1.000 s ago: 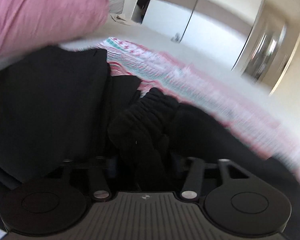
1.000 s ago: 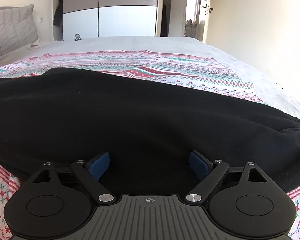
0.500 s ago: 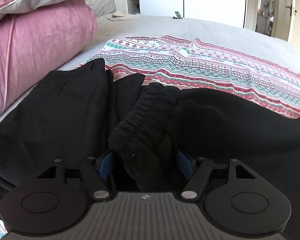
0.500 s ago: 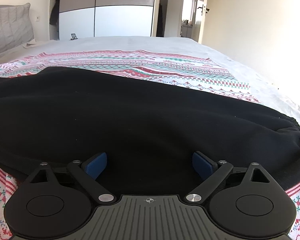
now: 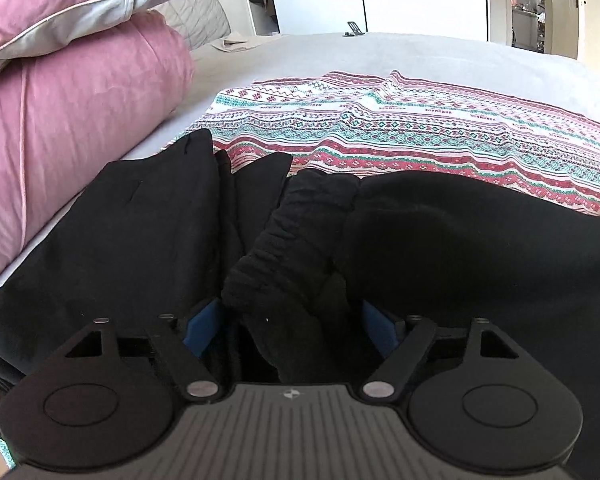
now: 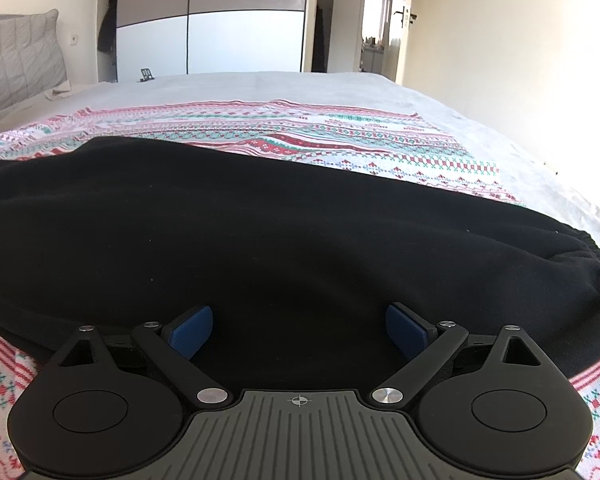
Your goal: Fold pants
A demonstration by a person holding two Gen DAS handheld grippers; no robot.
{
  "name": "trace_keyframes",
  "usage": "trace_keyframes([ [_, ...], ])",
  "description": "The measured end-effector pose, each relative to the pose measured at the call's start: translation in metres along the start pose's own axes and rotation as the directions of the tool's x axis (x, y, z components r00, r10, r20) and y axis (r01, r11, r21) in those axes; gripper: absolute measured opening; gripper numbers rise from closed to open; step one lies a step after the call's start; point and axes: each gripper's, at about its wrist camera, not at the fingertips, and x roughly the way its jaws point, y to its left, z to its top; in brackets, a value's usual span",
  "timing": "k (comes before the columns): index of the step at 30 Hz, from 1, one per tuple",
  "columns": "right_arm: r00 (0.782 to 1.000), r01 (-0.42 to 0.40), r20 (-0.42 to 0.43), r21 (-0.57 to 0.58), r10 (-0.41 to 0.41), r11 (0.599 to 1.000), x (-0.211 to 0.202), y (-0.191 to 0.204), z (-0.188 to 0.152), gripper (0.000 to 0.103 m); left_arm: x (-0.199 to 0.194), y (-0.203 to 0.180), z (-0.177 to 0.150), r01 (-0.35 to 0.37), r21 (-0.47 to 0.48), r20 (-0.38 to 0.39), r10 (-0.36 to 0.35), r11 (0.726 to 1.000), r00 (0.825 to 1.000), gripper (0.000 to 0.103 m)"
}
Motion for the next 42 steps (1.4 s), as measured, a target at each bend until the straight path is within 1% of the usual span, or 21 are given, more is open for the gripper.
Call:
trace_keyframes([
  [3, 0.991, 0.125, 0.030, 0.114, -0.130, 0.986, -0.021, -0.025, -0.005, 0.094, 0.000, 0.003, 0.002, 0.020, 0.008, -0.006, -0.020, 1.000, 1.000, 0.081],
  [6, 0.995, 0.079, 0.027, 0.327, -0.092, 0.942, -0.037, -0.078, -0.021, 0.093, 0.000, 0.004, 0.004, 0.031, 0.015, -0.007, -0.031, 0.999, 0.999, 0.081],
  [7, 0.995, 0.081, 0.020, 0.377, -0.096, 0.923, -0.042, -0.094, -0.025, 0.092, -0.001, 0.004, 0.004, 0.034, 0.017, -0.004, -0.034, 0.999, 0.999, 0.081],
  [9, 0.988, 0.147, -0.012, 0.420, -0.157, 0.895, -0.050, -0.117, -0.027, 0.078, -0.005, 0.005, 0.004, 0.030, 0.023, 0.010, -0.031, 0.999, 0.999, 0.081],
  [10, 0.984, 0.168, -0.018, 0.451, -0.180, 0.876, -0.054, -0.129, -0.027, 0.075, -0.008, 0.006, 0.004, 0.027, 0.022, 0.019, -0.027, 0.999, 0.999, 0.082],
  [11, 0.985, 0.153, -0.012, 0.503, -0.170, 0.851, -0.058, -0.142, -0.028, 0.068, -0.012, 0.007, 0.004, 0.028, 0.018, 0.027, -0.028, 0.999, 0.999, 0.082],
  [12, 0.991, 0.112, -0.005, 0.565, -0.132, 0.818, -0.058, -0.154, -0.029, 0.063, -0.016, 0.008, 0.005, 0.032, 0.014, 0.038, -0.033, 0.999, 0.999, 0.082],
  [14, 0.998, 0.043, -0.002, 0.670, -0.056, 0.741, -0.051, -0.173, -0.033, 0.063, -0.027, 0.011, 0.006, 0.023, 0.007, 0.079, -0.024, 1.000, 0.997, 0.083],
  [15, 0.999, 0.033, -0.006, 0.688, -0.040, 0.725, -0.045, -0.177, -0.033, 0.063, -0.032, 0.011, 0.007, 0.007, 0.004, 0.101, -0.007, 1.000, 0.995, 0.084],
  [17, 0.999, 0.039, -0.009, 0.678, -0.045, 0.734, -0.036, -0.178, -0.028, 0.063, -0.040, 0.008, 0.007, 0.003, 0.006, 0.136, -0.004, 1.000, 0.991, 0.084],
  [21, 1.000, 0.022, 0.002, 0.666, -0.031, 0.746, -0.016, -0.176, -0.010, 0.063, -0.042, -0.018, 0.000, 0.037, 0.112, 0.158, -0.054, 0.993, 0.986, 0.084],
  [22, 0.999, 0.024, 0.000, 0.659, -0.032, 0.752, -0.010, -0.177, -0.006, 0.059, -0.040, -0.025, -0.003, 0.037, 0.142, 0.163, -0.061, 0.989, 0.985, 0.084],
  [24, 0.999, 0.037, -0.007, 0.657, -0.042, 0.753, -0.004, -0.181, 0.003, 0.039, -0.032, -0.035, -0.009, 0.045, 0.189, 0.147, -0.074, 0.981, 0.986, 0.084],
  [25, 0.999, 0.030, -0.003, 0.674, -0.038, 0.738, -0.002, -0.184, 0.004, 0.036, -0.025, -0.037, -0.011, 0.039, 0.197, 0.128, -0.065, 0.980, 0.990, 0.084],
  [28, 0.999, -0.033, 0.047, 0.753, -0.004, 0.657, -0.001, -0.200, -0.005, 0.026, -0.009, -0.036, -0.019, 0.010, 0.206, 0.110, -0.033, 0.979, 0.993, 0.085],
  [30, 0.997, -0.057, 0.076, 0.773, -0.003, 0.632, -0.001, -0.207, -0.007, 0.018, -0.005, -0.033, -0.022, 0.012, 0.216, 0.114, -0.037, 0.976, 0.993, 0.087],
  [34, 0.988, -0.055, 0.138, 0.743, -0.073, 0.667, -0.012, -0.196, -0.002, 0.014, -0.005, -0.026, -0.022, 0.024, 0.210, 0.117, -0.050, 0.977, 0.992, 0.089],
  [37, 0.988, -0.019, 0.119, 0.742, -0.103, 0.670, -0.005, -0.191, -0.002, 0.011, -0.006, -0.021, -0.022, 0.046, 0.181, 0.106, -0.066, 0.982, 0.992, 0.090],
  [39, 0.982, -0.025, 0.146, 0.737, -0.123, 0.675, -0.012, -0.187, 0.000, 0.008, -0.006, -0.016, -0.022, 0.068, 0.166, 0.101, -0.085, 0.984, 0.991, 0.090],
  [41, 0.971, -0.012, 0.179, 0.702, -0.160, 0.712, -0.025, -0.177, 0.010, 0.008, -0.011, -0.010, -0.022, 0.083, 0.158, 0.102, -0.100, 0.984, 0.990, 0.090],
  [42, 0.963, 0.003, 0.199, 0.668, -0.183, 0.744, -0.033, -0.168, 0.019, 0.008, -0.014, -0.006, -0.021, 0.091, 0.146, 0.104, -0.107, 0.985, 0.989, 0.090],
])
